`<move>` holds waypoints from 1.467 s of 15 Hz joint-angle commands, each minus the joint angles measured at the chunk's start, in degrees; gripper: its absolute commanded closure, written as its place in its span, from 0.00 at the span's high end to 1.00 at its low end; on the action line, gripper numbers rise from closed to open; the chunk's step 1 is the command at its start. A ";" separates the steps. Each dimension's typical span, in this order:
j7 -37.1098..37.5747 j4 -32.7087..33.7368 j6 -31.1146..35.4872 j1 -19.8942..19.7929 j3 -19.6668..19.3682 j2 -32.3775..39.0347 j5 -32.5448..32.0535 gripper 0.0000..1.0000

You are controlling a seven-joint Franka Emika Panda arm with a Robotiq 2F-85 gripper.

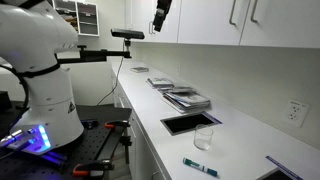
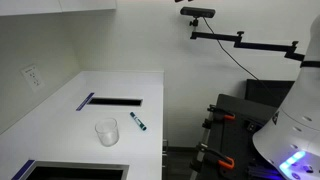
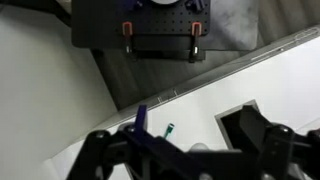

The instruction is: Move the cup slightly to the right

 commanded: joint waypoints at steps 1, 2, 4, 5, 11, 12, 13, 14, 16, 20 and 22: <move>0.13 0.12 -0.12 0.32 -0.25 0.06 -0.10 1.00; 0.13 0.12 -0.12 0.32 -0.25 0.06 -0.10 1.00; 1.49 -0.18 1.20 0.02 -0.14 0.59 0.36 1.00; 2.60 -0.58 2.82 -0.18 0.10 1.14 0.47 1.00; 7.25 -8.13 36.06 -0.47 -1.08 15.77 10.36 1.00; 7.43 -8.48 41.63 -0.43 -1.32 20.10 11.75 1.00; 7.88 -8.18 46.60 -0.37 -1.51 24.83 12.87 1.00; 7.98 -7.25 50.78 -0.22 -1.74 29.66 14.05 1.00; 5.89 -3.64 55.66 -0.16 -1.98 39.31 16.43 1.00; 5.92 6.86 56.12 -1.07 -1.25 53.95 18.42 1.00; 5.87 11.75 55.74 -1.35 -0.77 58.75 19.08 1.00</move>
